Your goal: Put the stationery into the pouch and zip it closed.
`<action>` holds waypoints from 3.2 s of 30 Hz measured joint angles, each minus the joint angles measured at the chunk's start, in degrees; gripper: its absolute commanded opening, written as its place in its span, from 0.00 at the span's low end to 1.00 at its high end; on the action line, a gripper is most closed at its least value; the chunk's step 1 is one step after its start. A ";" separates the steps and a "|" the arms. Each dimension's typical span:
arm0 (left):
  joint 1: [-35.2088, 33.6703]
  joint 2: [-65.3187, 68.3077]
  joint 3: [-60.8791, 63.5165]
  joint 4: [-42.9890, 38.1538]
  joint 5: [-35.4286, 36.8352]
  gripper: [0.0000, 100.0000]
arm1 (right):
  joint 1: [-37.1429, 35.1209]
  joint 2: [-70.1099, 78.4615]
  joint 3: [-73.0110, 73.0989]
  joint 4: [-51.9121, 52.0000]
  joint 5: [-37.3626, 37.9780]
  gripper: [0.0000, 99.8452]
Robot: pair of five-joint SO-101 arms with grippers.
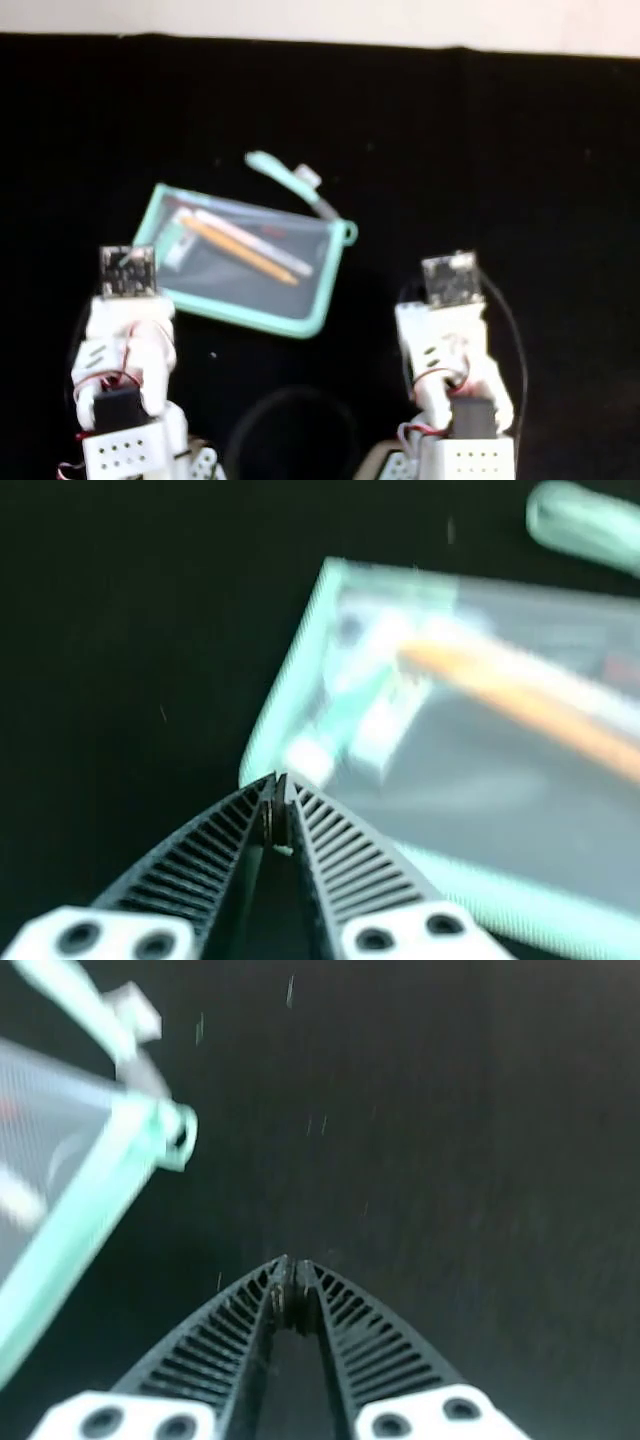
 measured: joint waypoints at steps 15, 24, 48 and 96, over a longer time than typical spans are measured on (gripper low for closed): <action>-0.70 0.00 0.00 17.67 13.89 0.01 | 0.00 0.00 0.00 16.97 -11.16 0.01; -1.58 0.00 0.00 20.04 14.51 0.01 | 0.00 0.00 0.00 20.04 -8.44 0.01; -1.58 0.00 0.00 20.04 14.51 0.01 | 4.40 0.00 0.00 20.04 -8.44 0.01; -1.58 0.00 0.00 20.04 14.51 0.01 | 4.40 0.00 0.00 20.04 -8.44 0.01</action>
